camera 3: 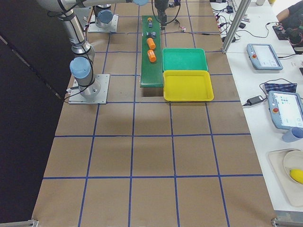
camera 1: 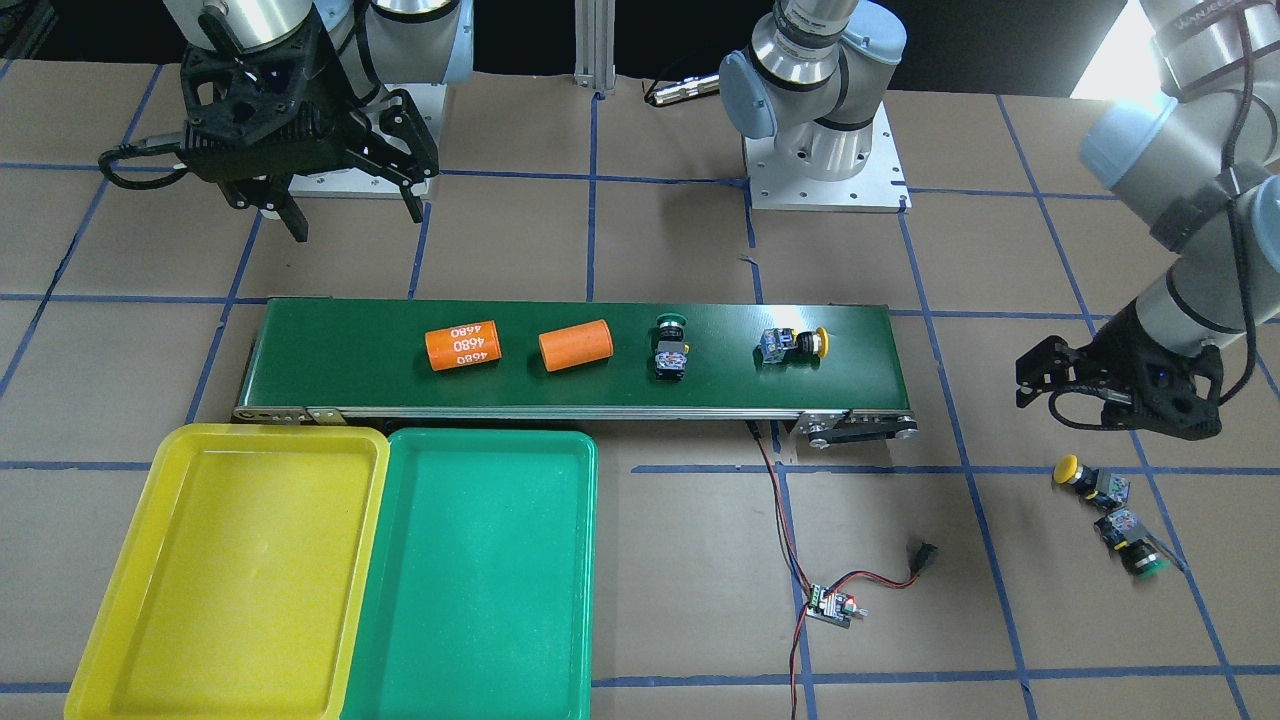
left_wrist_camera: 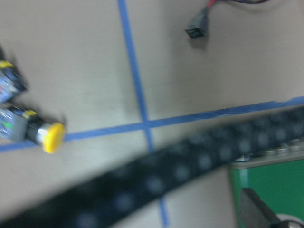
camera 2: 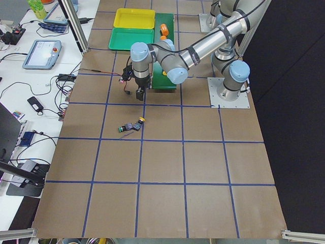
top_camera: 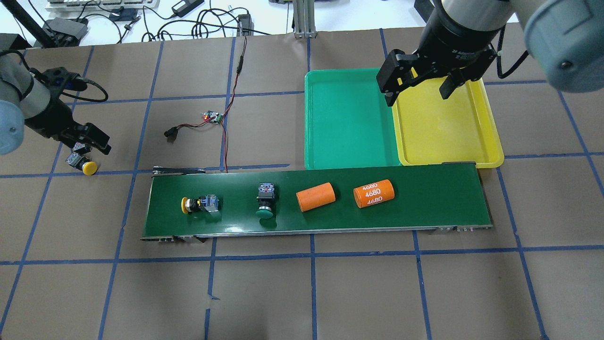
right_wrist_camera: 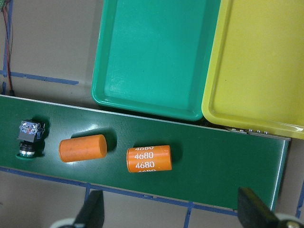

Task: Sort buttons by color to trays
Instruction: 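Grasp another yellow-capped push button with the left gripper, then place the second yellow-capped button on the conveyor and release, then grasp the last green button with left gripper while right gripper lowers, then lower the green button onto the belt with left while right grasps a belt button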

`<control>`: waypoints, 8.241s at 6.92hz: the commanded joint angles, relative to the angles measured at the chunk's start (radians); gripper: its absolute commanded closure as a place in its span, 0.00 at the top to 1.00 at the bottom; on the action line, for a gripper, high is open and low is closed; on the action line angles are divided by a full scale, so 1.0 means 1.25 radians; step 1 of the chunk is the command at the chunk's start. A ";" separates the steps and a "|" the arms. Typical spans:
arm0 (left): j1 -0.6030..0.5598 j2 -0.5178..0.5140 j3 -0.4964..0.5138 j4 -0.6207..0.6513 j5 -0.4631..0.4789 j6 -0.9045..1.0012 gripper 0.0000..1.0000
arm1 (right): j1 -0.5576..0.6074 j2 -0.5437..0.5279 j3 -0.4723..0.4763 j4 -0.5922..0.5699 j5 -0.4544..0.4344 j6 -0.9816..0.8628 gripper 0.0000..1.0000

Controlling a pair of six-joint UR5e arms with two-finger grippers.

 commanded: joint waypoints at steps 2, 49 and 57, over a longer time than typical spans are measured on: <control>0.093 -0.068 0.027 0.055 -0.016 0.212 1.00 | 0.000 0.000 0.000 0.000 0.000 0.000 1.00; 0.047 -0.343 0.224 0.130 0.032 -0.226 0.98 | -0.004 0.119 0.137 -0.091 -0.091 0.023 1.00; -0.037 -0.113 0.085 -0.040 -0.001 -0.244 0.11 | 0.000 0.044 0.385 -0.293 -0.074 0.162 0.98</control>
